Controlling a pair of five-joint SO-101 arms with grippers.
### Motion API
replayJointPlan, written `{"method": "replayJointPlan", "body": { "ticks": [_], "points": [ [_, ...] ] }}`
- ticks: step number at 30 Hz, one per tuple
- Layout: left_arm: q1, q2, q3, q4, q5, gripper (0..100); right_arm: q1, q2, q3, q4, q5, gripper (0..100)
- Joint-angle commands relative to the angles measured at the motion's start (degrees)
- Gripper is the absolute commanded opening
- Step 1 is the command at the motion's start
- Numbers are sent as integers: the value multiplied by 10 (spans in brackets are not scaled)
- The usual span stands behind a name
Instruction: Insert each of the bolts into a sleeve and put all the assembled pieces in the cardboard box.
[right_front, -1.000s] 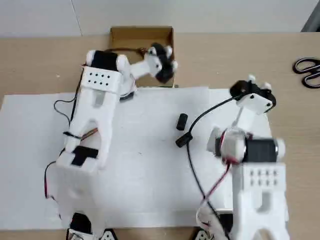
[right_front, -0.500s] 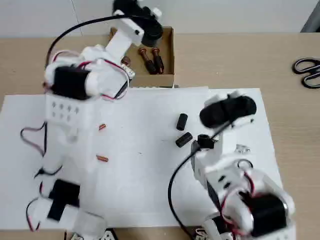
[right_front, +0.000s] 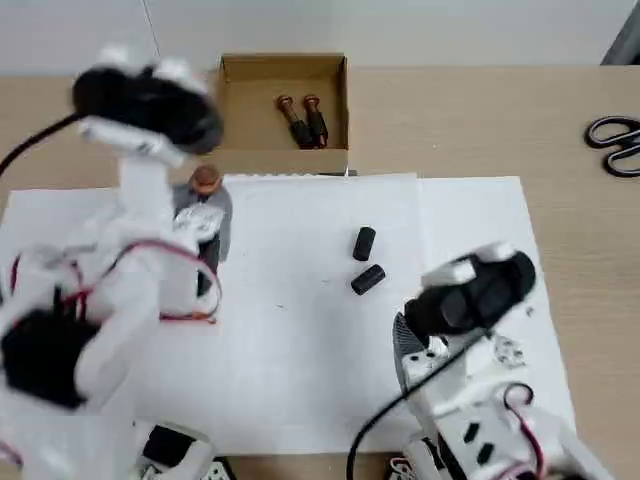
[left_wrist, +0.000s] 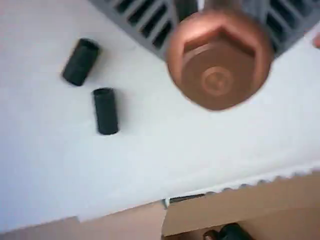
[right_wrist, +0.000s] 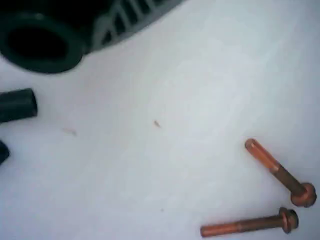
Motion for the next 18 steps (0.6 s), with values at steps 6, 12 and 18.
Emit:
{"method": "replayJointPlan", "body": {
  "ticks": [6, 12, 18],
  "points": [
    [4, -255, 311, -207, 150, 6, -4, -53, 138, -116, 31, 2],
    [37, -383, 487, -302, 195, 6, -112, -87, 275, -244, 31, 2],
    [69, -456, 545, -352, 225, 6, -184, -108, 369, -317, 92, 2]
  ]
}}
